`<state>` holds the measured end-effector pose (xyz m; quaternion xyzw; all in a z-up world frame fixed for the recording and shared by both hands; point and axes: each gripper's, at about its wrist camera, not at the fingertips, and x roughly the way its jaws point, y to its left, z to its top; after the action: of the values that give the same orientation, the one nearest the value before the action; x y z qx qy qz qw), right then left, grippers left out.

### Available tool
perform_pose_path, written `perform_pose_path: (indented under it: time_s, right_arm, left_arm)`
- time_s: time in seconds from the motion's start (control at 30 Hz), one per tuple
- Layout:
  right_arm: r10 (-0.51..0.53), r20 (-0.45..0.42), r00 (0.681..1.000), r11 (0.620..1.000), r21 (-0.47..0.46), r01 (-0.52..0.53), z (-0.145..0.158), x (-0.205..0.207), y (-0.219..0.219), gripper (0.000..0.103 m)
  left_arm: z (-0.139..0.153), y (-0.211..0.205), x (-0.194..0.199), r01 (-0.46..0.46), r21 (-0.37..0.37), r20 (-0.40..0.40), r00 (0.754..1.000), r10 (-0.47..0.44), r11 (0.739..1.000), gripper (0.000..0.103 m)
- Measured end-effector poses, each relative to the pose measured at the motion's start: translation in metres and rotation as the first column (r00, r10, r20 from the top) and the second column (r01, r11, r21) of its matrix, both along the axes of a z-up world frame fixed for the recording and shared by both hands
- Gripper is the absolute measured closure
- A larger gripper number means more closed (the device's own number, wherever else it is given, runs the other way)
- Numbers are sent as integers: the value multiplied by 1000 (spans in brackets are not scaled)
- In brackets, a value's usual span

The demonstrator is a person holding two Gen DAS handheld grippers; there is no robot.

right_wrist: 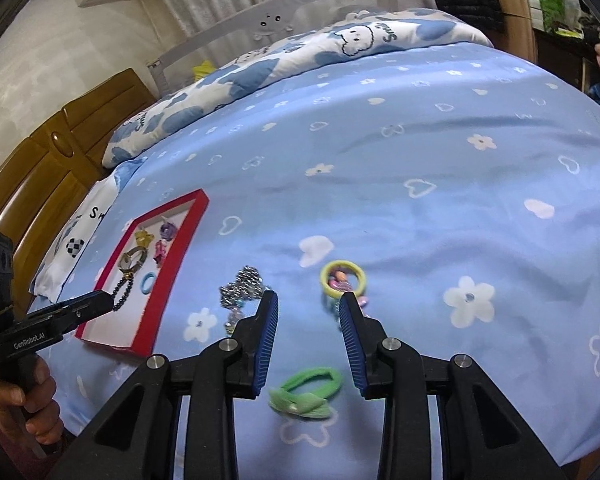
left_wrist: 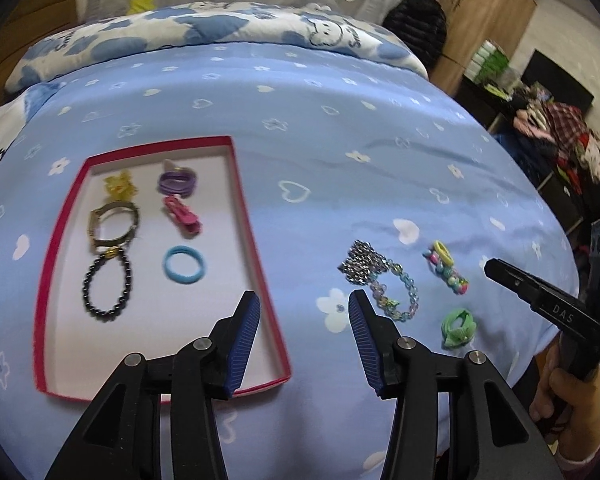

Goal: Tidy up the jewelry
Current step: 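Grasp the silver chain bracelet with the left tool while the right tool grasps the yellow-ring hair tie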

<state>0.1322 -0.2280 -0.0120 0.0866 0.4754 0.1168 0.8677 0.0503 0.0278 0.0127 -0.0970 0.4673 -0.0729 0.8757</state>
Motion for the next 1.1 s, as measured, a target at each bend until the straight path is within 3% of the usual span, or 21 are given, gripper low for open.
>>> perform_pose_path:
  time_s: [0.7, 1.1]
  right_arm:
    - [-13, -49, 999, 999, -30, 11, -23, 29, -23, 71]
    - [57, -129, 990, 994, -84, -68, -50, 56, -17, 72]
  left_arm:
    - [-36, -55, 73, 99, 97, -92, 992, -91, 990, 57]
    - [-70, -84, 111, 175, 142, -177, 973, -149, 974, 57]
